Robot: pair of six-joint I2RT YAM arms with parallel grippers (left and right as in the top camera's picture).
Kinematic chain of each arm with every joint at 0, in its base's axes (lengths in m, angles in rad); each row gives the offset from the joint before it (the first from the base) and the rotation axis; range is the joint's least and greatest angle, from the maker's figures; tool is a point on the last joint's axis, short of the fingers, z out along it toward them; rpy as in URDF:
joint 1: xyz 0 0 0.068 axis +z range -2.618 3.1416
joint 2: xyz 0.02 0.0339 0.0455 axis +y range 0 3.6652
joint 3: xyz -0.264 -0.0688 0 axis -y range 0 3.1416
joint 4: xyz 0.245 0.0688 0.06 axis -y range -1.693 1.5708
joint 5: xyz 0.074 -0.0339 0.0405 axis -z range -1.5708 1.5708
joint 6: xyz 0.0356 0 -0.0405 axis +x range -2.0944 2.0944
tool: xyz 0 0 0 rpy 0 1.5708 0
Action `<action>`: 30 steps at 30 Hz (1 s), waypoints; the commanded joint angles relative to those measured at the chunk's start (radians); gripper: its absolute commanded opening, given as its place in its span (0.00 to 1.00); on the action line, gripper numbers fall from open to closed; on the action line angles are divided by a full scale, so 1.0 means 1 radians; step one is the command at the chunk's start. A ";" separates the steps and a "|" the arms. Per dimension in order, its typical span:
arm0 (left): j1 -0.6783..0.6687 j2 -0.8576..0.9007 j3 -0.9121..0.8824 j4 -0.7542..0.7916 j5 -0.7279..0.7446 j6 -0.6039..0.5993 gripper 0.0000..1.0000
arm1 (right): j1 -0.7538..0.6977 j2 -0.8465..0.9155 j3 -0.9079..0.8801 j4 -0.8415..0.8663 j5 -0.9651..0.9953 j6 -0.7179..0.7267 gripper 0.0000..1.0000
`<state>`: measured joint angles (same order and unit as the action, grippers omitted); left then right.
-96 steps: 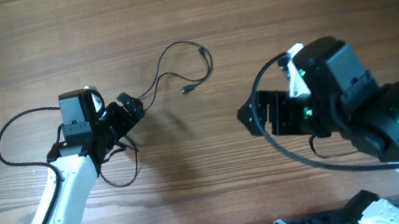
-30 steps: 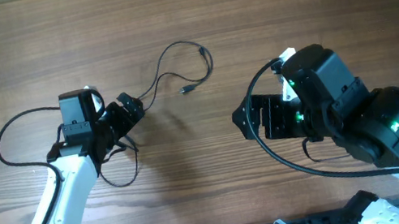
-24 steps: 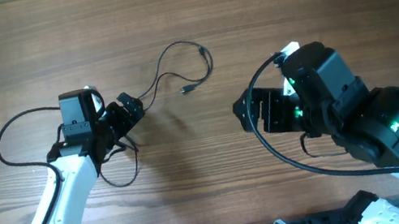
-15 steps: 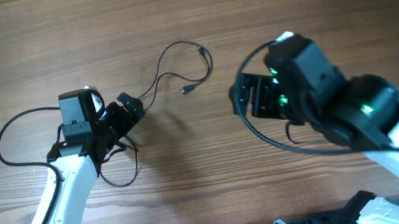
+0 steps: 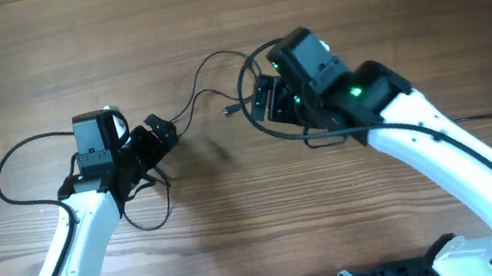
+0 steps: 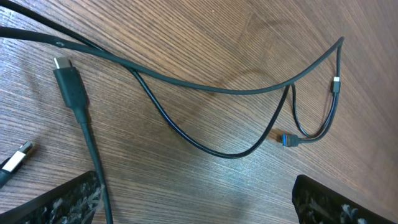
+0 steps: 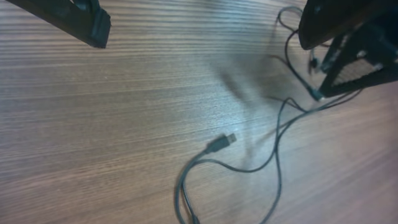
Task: Untangle cables
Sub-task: 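Move the right gripper left toward the left gripper's cable bundle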
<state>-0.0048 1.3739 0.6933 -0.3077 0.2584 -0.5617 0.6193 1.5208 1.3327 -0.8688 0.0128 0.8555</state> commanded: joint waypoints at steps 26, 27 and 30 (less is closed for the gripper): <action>-0.004 0.003 -0.002 0.109 0.066 0.000 1.00 | 0.006 0.182 -0.005 0.018 -0.127 0.017 0.99; -0.004 0.003 -0.002 0.109 0.124 0.000 1.00 | 0.006 0.175 -0.005 -0.003 -0.127 0.017 0.99; -0.004 0.003 -0.002 0.111 0.315 0.000 1.00 | 0.018 0.145 -0.005 -0.052 -0.127 0.020 0.99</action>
<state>-0.0048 1.3743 0.6930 -0.2016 0.3523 -0.5621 0.6205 1.6962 1.3319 -0.8921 -0.1013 0.8631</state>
